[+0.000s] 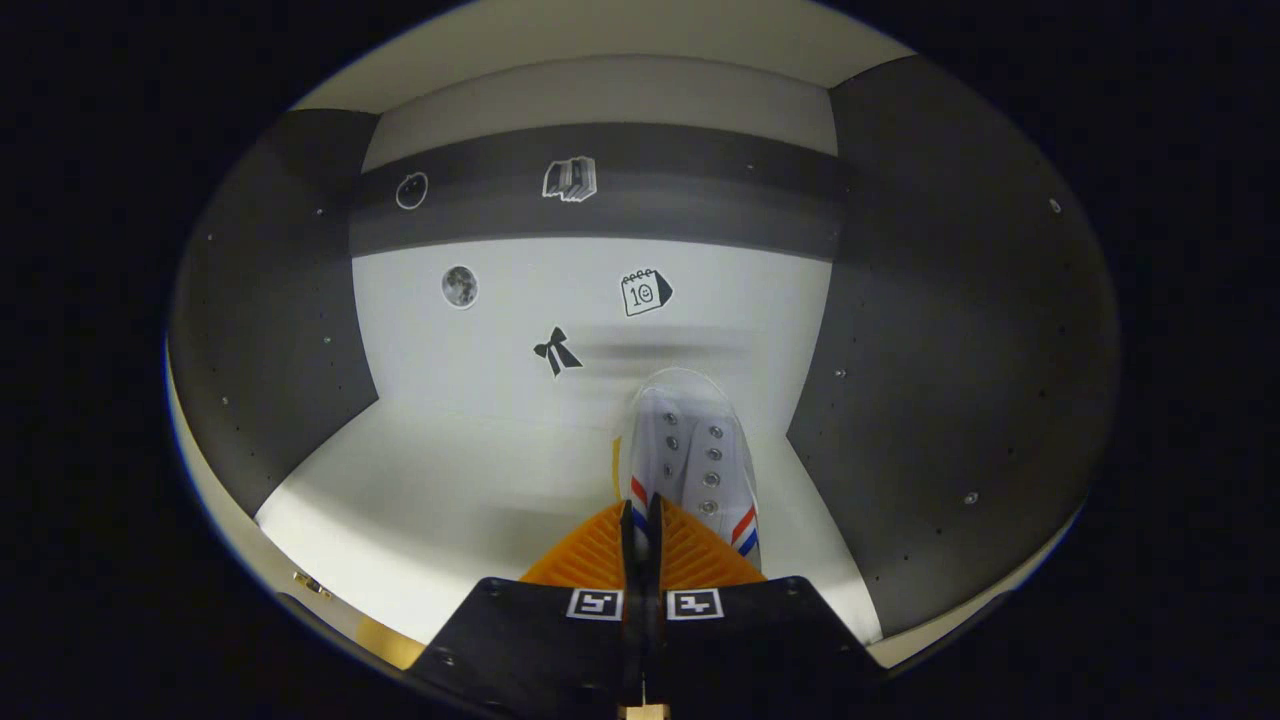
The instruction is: Grab one shoe with the right hand and put it into the shoe cabinet, grab the other shoe with the left hand and put it into the shoe cabinet; then close the right door with the right hand and the left door with the left hand.
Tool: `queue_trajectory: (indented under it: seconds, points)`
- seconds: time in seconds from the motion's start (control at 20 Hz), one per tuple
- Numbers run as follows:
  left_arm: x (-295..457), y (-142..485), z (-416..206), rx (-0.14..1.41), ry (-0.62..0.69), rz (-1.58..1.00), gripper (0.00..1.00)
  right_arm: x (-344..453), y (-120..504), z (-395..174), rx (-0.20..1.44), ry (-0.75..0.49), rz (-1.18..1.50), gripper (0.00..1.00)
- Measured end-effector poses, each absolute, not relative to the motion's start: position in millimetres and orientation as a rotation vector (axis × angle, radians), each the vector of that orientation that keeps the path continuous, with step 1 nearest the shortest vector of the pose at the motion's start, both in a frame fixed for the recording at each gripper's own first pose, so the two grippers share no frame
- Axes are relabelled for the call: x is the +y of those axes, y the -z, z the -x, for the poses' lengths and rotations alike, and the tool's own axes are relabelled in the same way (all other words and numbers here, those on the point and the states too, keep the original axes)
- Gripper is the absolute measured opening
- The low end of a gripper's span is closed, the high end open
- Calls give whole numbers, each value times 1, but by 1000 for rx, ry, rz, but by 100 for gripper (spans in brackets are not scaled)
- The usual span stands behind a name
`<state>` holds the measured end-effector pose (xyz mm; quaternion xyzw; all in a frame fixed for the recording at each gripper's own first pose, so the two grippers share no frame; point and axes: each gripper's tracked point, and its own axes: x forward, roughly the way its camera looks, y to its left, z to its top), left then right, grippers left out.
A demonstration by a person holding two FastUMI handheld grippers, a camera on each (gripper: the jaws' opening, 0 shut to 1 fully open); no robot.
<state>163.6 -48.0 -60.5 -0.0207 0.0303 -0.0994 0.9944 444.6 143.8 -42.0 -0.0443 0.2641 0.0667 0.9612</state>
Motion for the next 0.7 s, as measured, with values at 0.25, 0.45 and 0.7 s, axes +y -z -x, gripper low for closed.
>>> queue_trajectory:
  seconds: [0.25,0.45,0.7]
  points:
    - [-51,60,-165,65,208,34,94,149,33,-438,479,-163,103,20]
    - [-50,60,-166,72,197,31,100,151,-1,-400,364,-214,96,83]
    - [-56,61,-167,90,218,22,100,137,-45,-334,234,-254,39,98]
